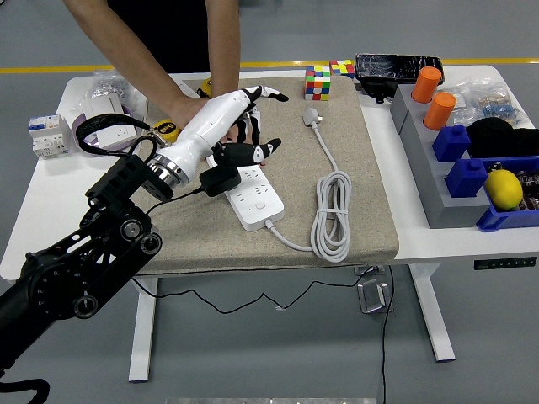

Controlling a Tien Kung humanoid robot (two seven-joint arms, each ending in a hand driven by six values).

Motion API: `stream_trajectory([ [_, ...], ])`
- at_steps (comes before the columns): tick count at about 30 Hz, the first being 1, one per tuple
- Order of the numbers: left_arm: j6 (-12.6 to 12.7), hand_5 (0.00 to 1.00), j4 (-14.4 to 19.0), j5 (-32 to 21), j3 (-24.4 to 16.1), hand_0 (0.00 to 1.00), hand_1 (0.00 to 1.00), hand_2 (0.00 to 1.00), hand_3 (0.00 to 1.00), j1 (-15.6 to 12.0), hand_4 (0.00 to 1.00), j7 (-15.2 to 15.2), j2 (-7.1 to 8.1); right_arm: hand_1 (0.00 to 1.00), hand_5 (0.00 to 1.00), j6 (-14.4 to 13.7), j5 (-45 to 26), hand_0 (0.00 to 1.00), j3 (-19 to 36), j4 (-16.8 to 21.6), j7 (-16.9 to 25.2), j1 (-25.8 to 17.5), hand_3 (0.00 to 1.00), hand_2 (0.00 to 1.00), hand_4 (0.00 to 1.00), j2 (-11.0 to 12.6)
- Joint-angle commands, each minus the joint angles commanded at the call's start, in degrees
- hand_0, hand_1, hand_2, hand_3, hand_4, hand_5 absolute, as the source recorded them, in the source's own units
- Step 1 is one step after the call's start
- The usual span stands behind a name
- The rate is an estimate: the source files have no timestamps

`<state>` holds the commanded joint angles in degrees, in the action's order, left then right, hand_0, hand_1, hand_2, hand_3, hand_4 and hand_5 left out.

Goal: Pick up the plug,place it near the board,insert it into the board,press the button

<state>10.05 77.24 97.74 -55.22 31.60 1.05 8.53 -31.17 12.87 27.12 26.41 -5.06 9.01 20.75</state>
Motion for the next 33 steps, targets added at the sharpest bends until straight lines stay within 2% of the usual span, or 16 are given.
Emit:
stream_trajectory([
  [1,0.44,0.314,-0.86,-2.08,-0.97,0.441,0.552,0.545,0.65,-0.07,0.998,-0.24,-0.42,0.916,0.998,0.0,0.0,0.95,-0.05,0.0,0.0,-0.03,0.812,0.835,0.998,-0.01],
  [2,0.73,0.465,-1.83,-4.96,-2.04,0.754,0.826,0.768,0.795,-0.12,0.998,-0.31,-0.88,0.916,0.998,0.01,-0.01,0.95,-0.12,0.0,-0.01,-0.06,0.812,0.835,0.998,-0.03],
  [7,1.9,0.465,-4.21,-16.47,-4.64,0.754,0.826,0.768,0.795,-0.11,0.998,0.23,-1.66,0.916,0.998,0.02,0.01,0.95,-0.37,-0.02,-0.01,-0.32,0.812,0.835,0.998,-0.31],
  [8,1.74,0.49,-4.62,-19.08,-5.19,0.822,0.882,0.847,0.878,-0.11,0.998,0.37,-1.75,0.916,0.998,0.02,0.01,0.95,-0.48,-0.03,-0.01,-0.45,0.812,0.835,0.998,-0.44],
  [11,1.08,0.49,-5.34,-25.75,-6.37,0.822,0.882,0.847,0.878,-0.23,0.998,0.77,-1.83,0.916,0.998,0.02,0.05,0.95,-0.79,0.05,-0.03,-0.53,0.812,0.835,0.998,-0.62],
  [13,0.58,0.49,-5.89,-27.82,-6.9,0.822,0.882,0.847,0.878,-0.32,0.998,1.17,-1.65,0.916,0.998,-0.01,0.05,0.95,-0.94,0.1,-0.02,-0.48,0.812,0.835,0.998,-0.63],
  [14,0.42,0.5,-6.04,-28.01,-6.96,0.898,0.919,0.879,0.921,-0.33,0.998,1.28,-1.57,0.916,0.998,-0.02,0.0,0.95,-1.0,0.11,-0.01,-0.48,0.812,0.835,0.998,-0.61],
  [19,0.54,0.5,-6.32,-23.88,-6.99,0.898,0.919,0.879,0.921,-0.56,0.998,2.53,-1.17,0.916,0.998,-0.08,-0.32,0.95,-1.5,0.04,0.01,-0.44,0.812,0.835,0.998,-0.33],
  [20,0.76,0.494,-6.22,-22.01,-6.88,0.88,0.891,0.86,0.908,-0.61,0.998,3.13,-1.04,0.916,0.998,-0.09,-0.33,0.95,-1.54,0.05,0.01,-0.43,0.813,0.836,0.998,-0.29],
  [25,0.3,0.494,-5.36,-12.8,-6.04,0.88,0.891,0.86,0.908,-0.88,0.998,5.77,-0.27,0.916,0.998,-0.12,-0.33,0.95,-1.62,0.04,0.02,-0.67,0.813,0.836,0.998,-0.44],
  [26,-0.04,0.424,-5.24,-10.82,-5.91,0.861,0.854,0.844,0.87,-0.93,0.998,6.26,-0.19,0.916,0.998,-0.12,-0.31,0.95,-1.63,0.03,0.0,-0.74,0.813,0.835,0.998,-0.48],
  [27,-0.37,0.424,-5.13,-8.61,-5.8,0.861,0.854,0.844,0.87,-0.98,0.998,6.74,-0.14,0.916,0.998,-0.11,-0.28,0.95,-1.61,0.02,-0.01,-0.8,0.813,0.835,0.998,-0.52],
  [31,-4.45,0.424,-4.32,1.01,-5.4,0.861,0.854,0.844,0.87,-1.09,0.998,9.04,0.22,0.916,0.998,-0.13,-0.09,0.95,-1.36,0.05,0.0,-0.89,0.813,0.835,0.998,-0.64],
  [32,-5.54,0.296,-4.11,3.16,-5.25,0.899,0.902,0.875,0.896,-1.1,0.998,9.51,0.33,0.916,0.998,-0.15,-0.08,0.95,-1.3,0.04,0.02,-0.86,0.813,0.836,0.998,-0.63],
  [33,-6.91,0.296,-3.91,6.14,-5.06,0.899,0.902,0.875,0.896,-1.1,0.998,10.01,0.45,0.916,0.998,-0.17,-0.08,0.95,-1.22,0.03,0.02,-0.83,0.813,0.836,0.998,-0.62],
])
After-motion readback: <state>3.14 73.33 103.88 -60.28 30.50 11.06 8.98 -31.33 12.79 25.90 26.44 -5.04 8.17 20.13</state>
